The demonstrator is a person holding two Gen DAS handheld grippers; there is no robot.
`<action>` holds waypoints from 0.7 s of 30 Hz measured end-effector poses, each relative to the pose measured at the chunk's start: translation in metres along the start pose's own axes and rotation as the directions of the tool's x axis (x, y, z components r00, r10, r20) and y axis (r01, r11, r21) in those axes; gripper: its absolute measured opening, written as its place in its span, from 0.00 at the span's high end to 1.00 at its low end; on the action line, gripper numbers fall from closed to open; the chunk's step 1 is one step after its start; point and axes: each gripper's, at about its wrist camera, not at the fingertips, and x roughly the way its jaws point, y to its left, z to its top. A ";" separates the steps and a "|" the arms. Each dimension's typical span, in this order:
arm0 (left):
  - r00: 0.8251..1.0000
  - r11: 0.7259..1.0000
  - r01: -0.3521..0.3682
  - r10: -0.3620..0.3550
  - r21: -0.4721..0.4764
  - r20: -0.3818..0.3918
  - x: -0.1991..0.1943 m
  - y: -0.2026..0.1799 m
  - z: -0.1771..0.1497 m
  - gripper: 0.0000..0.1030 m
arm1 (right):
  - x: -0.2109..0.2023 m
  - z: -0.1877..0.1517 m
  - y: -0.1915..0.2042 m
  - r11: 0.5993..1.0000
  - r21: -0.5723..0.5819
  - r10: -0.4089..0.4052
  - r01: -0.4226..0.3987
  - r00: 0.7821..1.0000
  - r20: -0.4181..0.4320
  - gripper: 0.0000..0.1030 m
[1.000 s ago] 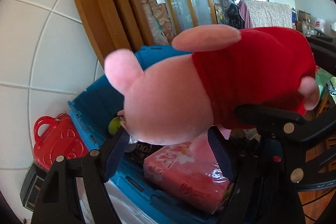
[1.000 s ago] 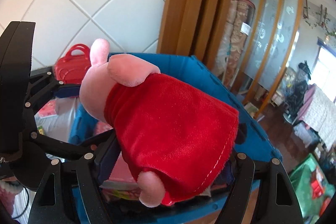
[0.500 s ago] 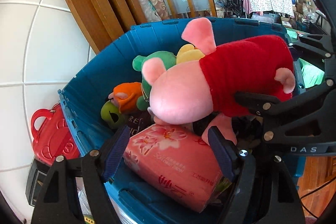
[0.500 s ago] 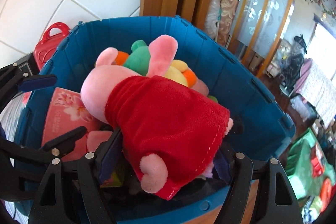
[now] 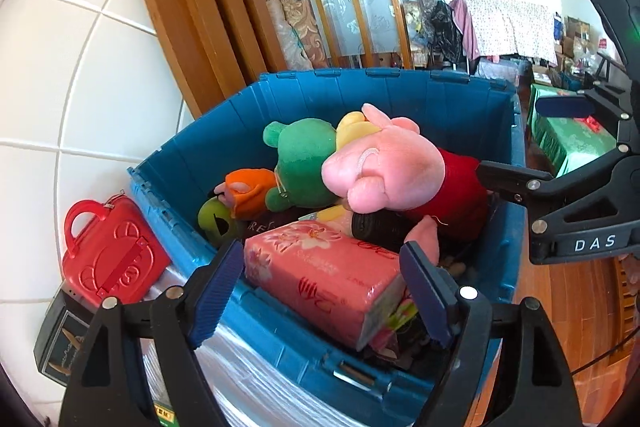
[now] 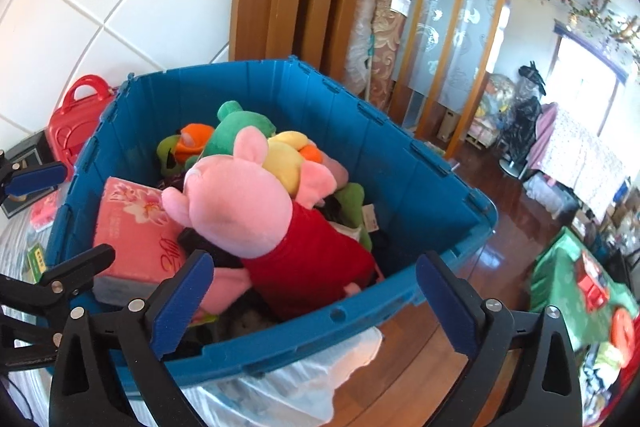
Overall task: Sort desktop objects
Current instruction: 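Open the right gripper to drop the pig into the bin, then withdraw the right gripper from the bin back over the bed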
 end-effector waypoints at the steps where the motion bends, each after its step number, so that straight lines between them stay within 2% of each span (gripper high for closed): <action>1: 1.000 1.000 -0.002 0.003 -0.016 0.006 -0.006 0.003 -0.004 0.21 | -0.005 -0.002 0.001 1.000 0.005 0.002 -0.002 1.000 0.005 0.00; 6: 0.999 0.993 -0.041 0.042 -0.114 0.010 -0.034 0.027 -0.029 0.19 | -0.037 -0.002 0.022 0.999 -0.007 0.052 -0.052 0.996 0.074 0.00; 11: 0.988 0.961 -0.155 0.150 -0.229 -0.038 -0.056 0.065 -0.065 0.12 | -0.061 0.004 0.071 0.987 -0.094 0.144 -0.132 0.981 0.128 0.00; 15: 0.968 0.917 -0.249 0.228 -0.311 -0.103 -0.068 0.100 -0.102 0.12 | -0.062 0.010 0.118 0.965 -0.161 0.229 -0.207 0.964 0.132 0.00; 21: 0.920 0.818 -0.389 0.317 -0.424 -0.232 -0.084 0.154 -0.163 0.12 | -0.065 0.013 0.190 0.908 -0.271 0.360 -0.320 0.926 0.112 0.00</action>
